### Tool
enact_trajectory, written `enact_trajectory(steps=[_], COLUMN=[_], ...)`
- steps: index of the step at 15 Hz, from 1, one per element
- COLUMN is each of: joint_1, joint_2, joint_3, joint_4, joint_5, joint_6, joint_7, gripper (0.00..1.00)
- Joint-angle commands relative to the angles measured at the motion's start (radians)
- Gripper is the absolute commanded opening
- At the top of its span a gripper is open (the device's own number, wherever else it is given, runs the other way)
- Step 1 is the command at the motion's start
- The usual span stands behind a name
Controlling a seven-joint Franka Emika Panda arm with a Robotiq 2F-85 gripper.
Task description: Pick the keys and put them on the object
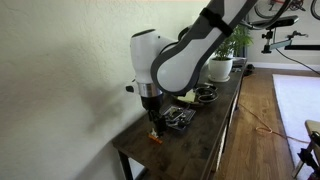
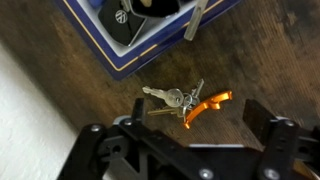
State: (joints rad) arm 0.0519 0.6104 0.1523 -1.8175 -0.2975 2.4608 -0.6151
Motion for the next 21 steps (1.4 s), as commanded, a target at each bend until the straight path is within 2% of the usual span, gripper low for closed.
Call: enact_trajectory(steps=[1, 9, 17, 18, 21], joint_1=[0.011, 0.023, 0.038, 0.038, 0.036], joint_2=[0.031, 0.073, 0.093, 0.093, 0.095], joint_3=[-0.011, -0.025, -0.022, -0.022, -0.022], joint_4=[0.04, 0.083, 0.104, 0.103, 0.099], joint_5=[0.013, 0.028, 0.03, 0.03, 0.03], joint_6=[-0.029, -0.038, -0.041, -0.041, -0.041], joint_7=[0.033, 0.185, 0.244, 0.248, 0.248], gripper=[1.0, 1.0, 1.0, 0.81, 0.6])
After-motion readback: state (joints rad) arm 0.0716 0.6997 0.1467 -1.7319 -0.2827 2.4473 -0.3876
